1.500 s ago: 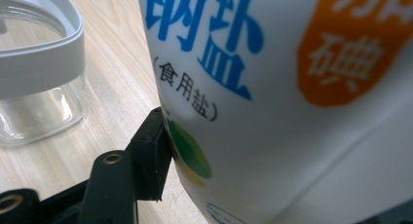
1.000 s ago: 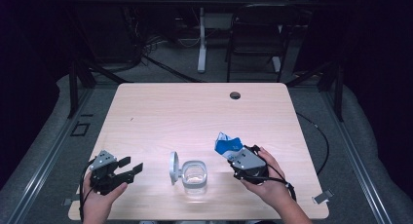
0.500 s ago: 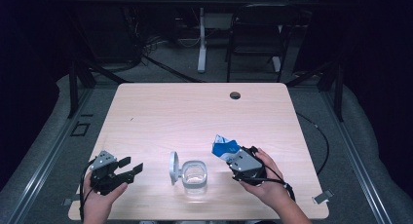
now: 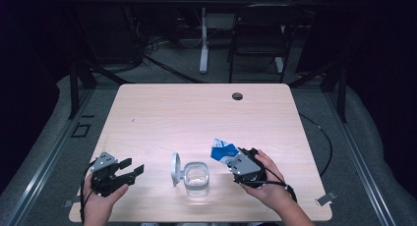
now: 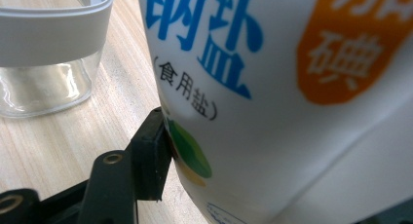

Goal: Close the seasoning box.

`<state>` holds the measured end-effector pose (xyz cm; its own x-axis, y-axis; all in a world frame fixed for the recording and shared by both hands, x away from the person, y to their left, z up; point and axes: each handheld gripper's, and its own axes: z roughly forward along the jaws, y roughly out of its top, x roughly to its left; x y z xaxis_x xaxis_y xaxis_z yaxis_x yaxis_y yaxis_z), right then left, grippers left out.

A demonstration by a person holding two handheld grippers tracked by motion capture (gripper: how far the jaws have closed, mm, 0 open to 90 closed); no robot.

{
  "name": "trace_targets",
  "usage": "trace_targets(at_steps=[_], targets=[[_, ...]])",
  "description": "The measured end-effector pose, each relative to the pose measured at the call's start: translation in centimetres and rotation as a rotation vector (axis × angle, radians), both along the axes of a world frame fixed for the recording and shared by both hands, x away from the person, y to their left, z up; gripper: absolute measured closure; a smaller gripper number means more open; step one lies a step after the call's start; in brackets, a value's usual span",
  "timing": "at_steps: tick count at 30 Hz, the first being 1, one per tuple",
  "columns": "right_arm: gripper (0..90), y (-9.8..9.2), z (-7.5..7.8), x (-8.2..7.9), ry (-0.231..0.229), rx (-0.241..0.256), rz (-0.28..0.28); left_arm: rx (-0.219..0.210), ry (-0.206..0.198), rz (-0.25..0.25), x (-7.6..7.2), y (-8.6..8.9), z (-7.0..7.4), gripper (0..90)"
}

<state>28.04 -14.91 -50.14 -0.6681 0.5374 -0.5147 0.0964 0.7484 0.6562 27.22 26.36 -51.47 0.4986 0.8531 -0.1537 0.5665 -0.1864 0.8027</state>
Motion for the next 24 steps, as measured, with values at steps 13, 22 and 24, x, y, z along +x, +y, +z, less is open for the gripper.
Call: trace_targets(at_steps=[13, 22, 24], targets=[[40.2, 0.37, -0.08, -0.11, 0.011, -0.045, 0.029, -0.001, 0.003, 0.003, 0.01, 0.05, -0.03, 42.5], [40.3, 0.67, 0.04, -0.13, 0.018, -0.073, 0.047, -0.002, 0.005, 0.004, 0.02, 0.11, -0.04, 42.5], [40.3, 0.8, -0.02, -0.16, 0.021, -0.071, 0.056, -0.003, 0.005, 0.004, 0.02, 0.12, -0.05, 42.6]])
